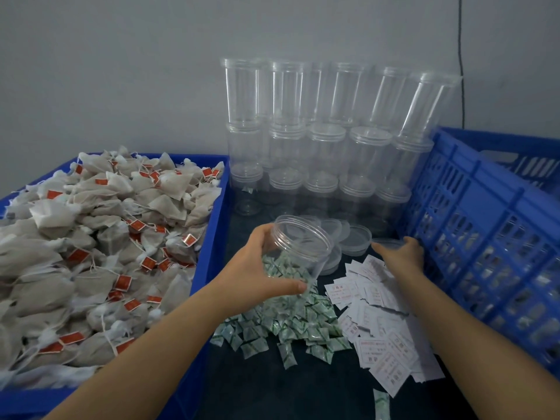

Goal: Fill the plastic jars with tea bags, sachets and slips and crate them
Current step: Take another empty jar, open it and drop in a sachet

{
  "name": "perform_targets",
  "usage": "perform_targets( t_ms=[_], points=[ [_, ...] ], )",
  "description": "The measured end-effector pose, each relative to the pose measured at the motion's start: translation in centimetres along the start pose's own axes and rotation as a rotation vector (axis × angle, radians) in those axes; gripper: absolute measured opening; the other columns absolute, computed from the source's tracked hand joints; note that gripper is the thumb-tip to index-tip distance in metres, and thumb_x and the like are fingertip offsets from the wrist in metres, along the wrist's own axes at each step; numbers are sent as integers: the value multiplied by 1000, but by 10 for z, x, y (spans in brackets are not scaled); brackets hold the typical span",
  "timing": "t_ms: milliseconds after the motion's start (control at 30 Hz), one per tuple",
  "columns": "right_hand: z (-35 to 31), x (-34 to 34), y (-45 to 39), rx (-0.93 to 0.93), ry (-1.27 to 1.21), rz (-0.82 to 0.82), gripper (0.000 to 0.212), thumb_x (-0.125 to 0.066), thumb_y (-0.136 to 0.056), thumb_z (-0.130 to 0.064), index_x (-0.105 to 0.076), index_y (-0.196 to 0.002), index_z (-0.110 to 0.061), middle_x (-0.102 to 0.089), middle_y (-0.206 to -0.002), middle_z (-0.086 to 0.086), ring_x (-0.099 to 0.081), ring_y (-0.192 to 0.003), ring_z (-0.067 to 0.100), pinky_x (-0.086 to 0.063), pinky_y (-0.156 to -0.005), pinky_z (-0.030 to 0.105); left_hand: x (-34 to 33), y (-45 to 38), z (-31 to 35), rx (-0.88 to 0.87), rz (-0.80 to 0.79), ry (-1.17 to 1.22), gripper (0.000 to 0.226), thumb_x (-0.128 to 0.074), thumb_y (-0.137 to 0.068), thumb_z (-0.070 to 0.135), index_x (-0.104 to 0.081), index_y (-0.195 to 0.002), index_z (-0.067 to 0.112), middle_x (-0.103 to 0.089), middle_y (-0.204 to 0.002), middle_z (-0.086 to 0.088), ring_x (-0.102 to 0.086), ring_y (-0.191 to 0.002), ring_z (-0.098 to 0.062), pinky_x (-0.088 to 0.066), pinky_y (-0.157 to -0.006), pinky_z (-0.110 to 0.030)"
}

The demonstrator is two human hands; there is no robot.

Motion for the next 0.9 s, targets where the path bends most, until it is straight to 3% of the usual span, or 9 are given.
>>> perform_targets(
  t_ms=[267, 400, 500, 600, 733, 800, 900],
  points=[
    [0, -3, -3, 4, 371, -203, 89, -76, -85, -45, -32, -154, -8, -28, -157, 20, -42, -137, 38, -43, -109, 46, -2, -1, 1, -11, -14, -14, 97, -85, -58, 46, -28, -136, 40, -42, -124, 34, -40, -114, 18, -33, -85, -8],
    [-2, -2, -1, -2, 418, -252, 86, -74, -88, -42, -29, -155, -13, -18, -159, 19, -41, -135, 40, -43, -110, 45, -3, -1, 0, -13, -22, -25, 96, -85, -58, 46, -29, -136, 39, -44, -128, 29, -40, -120, 11, -32, -94, -16],
    [-6, 2, 2, -2, 427, -271, 90, -73, -89, -39, -21, -158, -15, -10, -162, 18, -38, -138, 41, -41, -111, 45, -3, -1, -1, -13, -24, -24, 95, -86, -59, 45, -29, -135, 40, -43, -125, 33, -39, -117, 15, -32, -91, -12],
    [-19, 9, 12, 35, 397, -293, 90, -73, -89, -35, -21, -159, -13, -20, -160, 19, -39, -138, 39, -42, -110, 46, -3, -1, -1, -15, -23, -20, 93, -86, -60, 42, -30, -133, 40, -42, -121, 36, -38, -111, 21, -33, -85, -7],
    [-49, 14, 47, 212, 324, -349, 74, -71, -89, -43, -40, -151, -18, -47, -147, 9, -54, -121, 27, -47, -96, 40, -1, -3, -3, -2, -4, -12, 93, -87, -58, 43, -31, -133, 38, -45, -121, 33, -41, -111, 18, -34, -84, -7],
    [-64, 11, 80, 300, 197, -430, 70, -70, -84, -57, -49, -143, -26, -56, -132, -2, -56, -109, 16, -45, -90, 36, -1, -3, -3, 14, 1, -11, 95, -87, -56, 45, -31, -132, 36, -46, -120, 30, -43, -110, 16, -36, -86, -9],
    [-79, 0, 135, 381, -65, -631, 88, -60, -64, -82, -49, -140, -39, -57, -130, -11, -59, -115, 10, -49, -98, 37, 1, -3, -3, 44, 2, 5, 100, -89, -50, 47, -33, -132, 29, -50, -125, 18, -49, -116, 2, -42, -101, -27]
  ],
)
Point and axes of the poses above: each hand's wrist, its own y-axis away from the middle knuckle, its own x-axis out of the back of the hand, z = x × y, the point moved 6 cm from there along -y, towards the middle knuckle
